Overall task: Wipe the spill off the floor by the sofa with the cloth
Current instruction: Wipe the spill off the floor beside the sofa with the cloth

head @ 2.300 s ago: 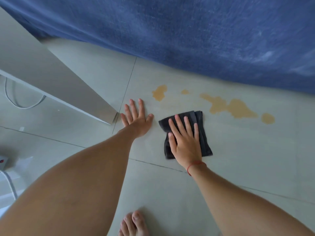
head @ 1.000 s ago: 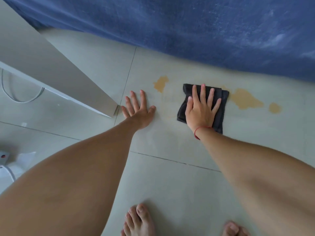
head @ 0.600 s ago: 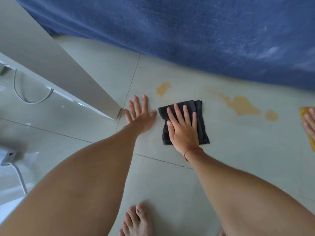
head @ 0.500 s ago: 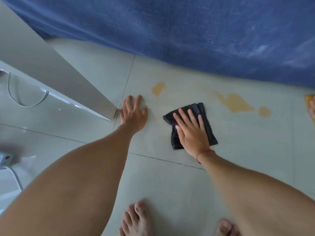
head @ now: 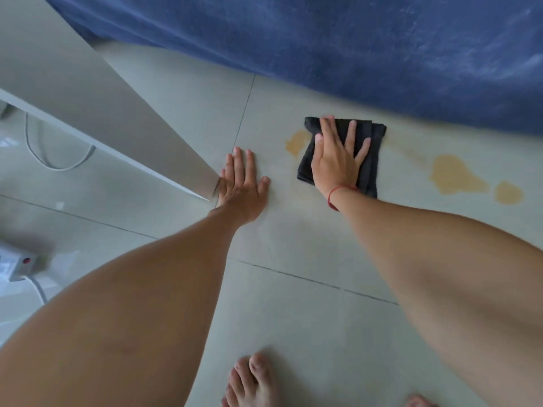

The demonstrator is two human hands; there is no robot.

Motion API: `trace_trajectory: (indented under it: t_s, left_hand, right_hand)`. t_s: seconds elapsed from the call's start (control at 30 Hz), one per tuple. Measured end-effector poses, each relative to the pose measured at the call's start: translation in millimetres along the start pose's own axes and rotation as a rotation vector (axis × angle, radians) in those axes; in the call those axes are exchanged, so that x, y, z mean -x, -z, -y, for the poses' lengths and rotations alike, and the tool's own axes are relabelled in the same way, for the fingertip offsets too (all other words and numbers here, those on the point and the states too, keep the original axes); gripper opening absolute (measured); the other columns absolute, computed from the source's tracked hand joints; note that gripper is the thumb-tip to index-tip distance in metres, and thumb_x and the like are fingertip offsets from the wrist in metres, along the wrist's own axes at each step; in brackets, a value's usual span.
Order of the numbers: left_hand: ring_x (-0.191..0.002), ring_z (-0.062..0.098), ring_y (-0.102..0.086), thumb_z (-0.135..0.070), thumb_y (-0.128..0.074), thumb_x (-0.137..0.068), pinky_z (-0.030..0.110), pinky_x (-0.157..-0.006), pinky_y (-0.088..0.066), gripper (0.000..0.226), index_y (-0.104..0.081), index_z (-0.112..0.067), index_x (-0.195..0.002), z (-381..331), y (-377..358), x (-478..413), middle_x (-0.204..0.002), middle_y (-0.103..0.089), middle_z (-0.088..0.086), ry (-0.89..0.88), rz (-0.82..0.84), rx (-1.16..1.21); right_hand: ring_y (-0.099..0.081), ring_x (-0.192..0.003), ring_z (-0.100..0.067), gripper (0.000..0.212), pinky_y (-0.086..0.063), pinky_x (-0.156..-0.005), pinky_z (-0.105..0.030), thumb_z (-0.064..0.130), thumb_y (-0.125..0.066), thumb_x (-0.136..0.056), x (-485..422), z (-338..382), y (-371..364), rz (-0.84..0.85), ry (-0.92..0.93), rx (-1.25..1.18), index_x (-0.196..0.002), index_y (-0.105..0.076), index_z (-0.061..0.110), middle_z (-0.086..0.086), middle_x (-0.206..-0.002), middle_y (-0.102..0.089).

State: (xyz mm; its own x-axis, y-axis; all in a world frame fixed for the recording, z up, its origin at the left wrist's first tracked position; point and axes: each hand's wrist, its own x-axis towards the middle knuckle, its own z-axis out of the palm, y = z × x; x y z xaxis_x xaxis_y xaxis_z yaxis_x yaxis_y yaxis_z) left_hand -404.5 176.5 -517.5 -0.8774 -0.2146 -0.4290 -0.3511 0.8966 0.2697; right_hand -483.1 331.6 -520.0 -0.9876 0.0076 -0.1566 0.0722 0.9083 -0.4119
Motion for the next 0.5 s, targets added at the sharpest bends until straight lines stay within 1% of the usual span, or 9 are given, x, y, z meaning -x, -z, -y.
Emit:
trace_trajectory:
  t_s: [0.1, 0.17, 0.27, 0.33, 0.4, 0.43, 0.5]
  left_hand:
    - [-0.148, 0.023, 0.020, -0.038, -0.022, -0.102, 0.035, -0.118, 0.011, 0.066, 0.012, -0.016, -0.153, 0.7, 1.6, -0.6, -0.160, 0.022, 0.007, 0.006, 0.012, 0.001]
    - [-0.148, 0.023, 0.020, -0.038, -0.022, -0.101, 0.036, -0.118, 0.010, 0.066, 0.012, -0.017, -0.153, -0.7, 2.3, 0.6, -0.160, 0.022, 0.006, 0.003, 0.024, -0.004]
    - [-0.148, 0.023, 0.021, -0.039, -0.021, -0.102, 0.036, -0.119, 0.010, 0.065, 0.013, -0.016, -0.153, -2.6, 7.3, 2.7, -0.160, 0.023, 0.007, 0.004, 0.036, -0.003]
    - [-0.148, 0.024, 0.021, -0.039, -0.020, -0.102, 0.036, -0.119, 0.010, 0.065, 0.014, -0.016, -0.153, -3.9, 9.0, 4.1, -0.160, 0.024, 0.007, -0.007, 0.050, -0.005]
    - [-0.148, 0.024, 0.021, -0.038, -0.021, -0.102, 0.037, -0.119, 0.010, 0.065, 0.013, -0.016, -0.153, -3.9, 8.7, 5.7, -0.160, 0.023, 0.007, -0.009, 0.049, 0.004]
    - [-0.148, 0.024, 0.020, -0.038, -0.021, -0.102, 0.037, -0.119, 0.010, 0.065, 0.012, -0.016, -0.153, -4.0, 9.0, 6.1, -0.160, 0.022, 0.007, -0.003, 0.046, 0.011]
    - [-0.148, 0.024, 0.020, -0.038, -0.021, -0.102, 0.036, -0.119, 0.009, 0.065, 0.012, -0.017, -0.153, -4.4, 9.8, 6.2, -0.160, 0.022, 0.007, 0.006, 0.050, 0.017]
  right_hand:
    - [-0.007, -0.149, -0.023, 0.046, 0.004, -0.116, -0.055, 0.038, -0.027, -0.101, 7.6, 22.1, -13.8, 0.061, 0.184, 0.100, -0.147, -0.030, 0.035, 0.016, -0.158, -0.020]
    - [-0.010, -0.149, -0.024, 0.047, 0.001, -0.116, -0.055, 0.038, -0.029, -0.101, 22.0, 23.4, -20.7, 0.084, 0.278, 0.174, -0.147, -0.031, 0.034, 0.013, -0.158, -0.021]
    - [-0.021, -0.147, -0.027, 0.048, -0.007, -0.117, -0.053, 0.037, -0.029, -0.099, 52.9, 5.5, -13.6, 0.111, 0.400, 0.202, -0.145, -0.038, 0.031, 0.010, -0.155, -0.031]
    - [-0.028, -0.144, -0.026, 0.047, -0.012, -0.117, -0.050, 0.036, -0.031, -0.098, 75.3, -22.8, -2.4, 0.148, 0.485, 0.233, -0.144, -0.042, 0.029, 0.009, -0.153, -0.036]
    - [-0.030, -0.144, -0.024, 0.048, -0.014, -0.117, -0.046, 0.036, -0.029, -0.099, 88.9, -61.0, 13.9, 0.169, 0.494, 0.278, -0.144, -0.041, 0.028, 0.009, -0.153, -0.036]
    - [-0.029, -0.144, -0.022, 0.049, -0.013, -0.118, -0.044, 0.037, -0.026, -0.099, 90.8, -78.8, 23.8, 0.173, 0.456, 0.289, -0.145, -0.038, 0.028, 0.009, -0.154, -0.035]
    - [-0.019, -0.147, -0.019, 0.054, -0.008, -0.120, -0.042, 0.042, -0.017, -0.098, 84.1, -101.5, 40.6, 0.167, 0.301, 0.280, -0.149, -0.030, 0.029, 0.012, -0.157, -0.026]
